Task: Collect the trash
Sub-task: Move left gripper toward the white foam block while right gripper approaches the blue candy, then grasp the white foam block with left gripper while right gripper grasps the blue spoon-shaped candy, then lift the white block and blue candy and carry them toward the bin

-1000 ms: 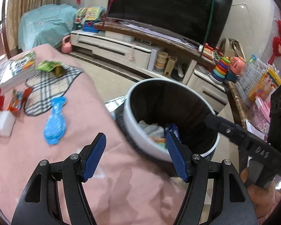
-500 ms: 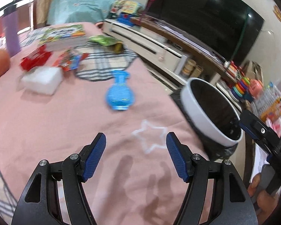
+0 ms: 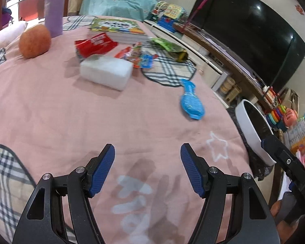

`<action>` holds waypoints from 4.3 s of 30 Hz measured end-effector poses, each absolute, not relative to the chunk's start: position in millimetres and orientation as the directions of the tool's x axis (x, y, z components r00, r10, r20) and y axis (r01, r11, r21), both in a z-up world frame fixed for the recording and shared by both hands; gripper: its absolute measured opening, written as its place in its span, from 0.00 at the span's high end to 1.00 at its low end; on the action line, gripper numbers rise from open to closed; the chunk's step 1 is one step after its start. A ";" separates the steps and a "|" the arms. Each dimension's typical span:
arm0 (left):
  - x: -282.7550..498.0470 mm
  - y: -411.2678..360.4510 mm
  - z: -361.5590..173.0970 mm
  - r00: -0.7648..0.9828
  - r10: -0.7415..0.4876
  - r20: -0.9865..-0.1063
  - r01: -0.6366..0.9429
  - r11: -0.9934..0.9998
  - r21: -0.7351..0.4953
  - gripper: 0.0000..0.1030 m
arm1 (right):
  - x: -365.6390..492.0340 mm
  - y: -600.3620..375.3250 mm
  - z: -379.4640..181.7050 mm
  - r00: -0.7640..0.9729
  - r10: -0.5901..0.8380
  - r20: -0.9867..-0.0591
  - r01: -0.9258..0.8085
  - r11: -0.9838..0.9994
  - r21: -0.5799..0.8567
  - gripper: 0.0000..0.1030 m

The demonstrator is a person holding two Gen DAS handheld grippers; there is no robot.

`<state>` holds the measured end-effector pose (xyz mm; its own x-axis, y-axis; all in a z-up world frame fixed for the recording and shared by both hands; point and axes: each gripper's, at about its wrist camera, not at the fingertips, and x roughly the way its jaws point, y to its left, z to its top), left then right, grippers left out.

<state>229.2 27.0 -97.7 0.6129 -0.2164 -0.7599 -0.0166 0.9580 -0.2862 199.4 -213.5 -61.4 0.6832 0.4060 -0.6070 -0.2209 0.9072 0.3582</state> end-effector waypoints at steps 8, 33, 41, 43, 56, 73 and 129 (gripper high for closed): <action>235.9 52.1 -103.9 0.613 -0.177 -0.770 -0.069 0.959 -0.275 0.31 | 209.2 -187.2 -73.2 0.646 0.431 -0.630 -0.249 0.899 0.359 0.12; 325.0 59.1 -109.3 0.598 -0.094 -0.796 -0.132 0.968 -0.213 0.28 | 268.0 -162.3 -103.0 0.586 0.430 -0.687 -0.248 0.902 0.354 0.13; 329.9 65.4 -115.7 0.601 -0.033 -0.798 -0.154 0.975 -0.157 0.40 | 284.0 -153.4 -110.7 0.562 0.407 -0.720 -0.245 0.913 0.326 0.16; 324.2 71.4 -114.5 0.608 -0.048 -0.792 -0.145 0.975 -0.170 0.46 | 286.9 -150.3 -112.5 0.557 0.400 -0.728 -0.246 0.916 0.315 0.19; 259.7 104.8 -108.9 0.600 -0.109 -0.792 -0.123 0.966 -0.227 0.35 | 288.7 -141.0 -115.5 0.563 0.339 -0.754 -0.247 0.939 0.237 0.59; 292.2 101.9 -117.3 0.595 0.054 -0.802 -0.291 0.945 -0.152 0.28 | 279.4 -142.0 -116.2 0.562 0.383 -0.733 -0.265 0.923 0.279 0.59; 194.4 -30.8 -72.0 0.633 -0.237 -0.737 0.197 0.970 -0.143 0.42 | 169.5 -216.9 -48.1 0.703 0.368 -0.609 -0.220 0.927 0.305 0.53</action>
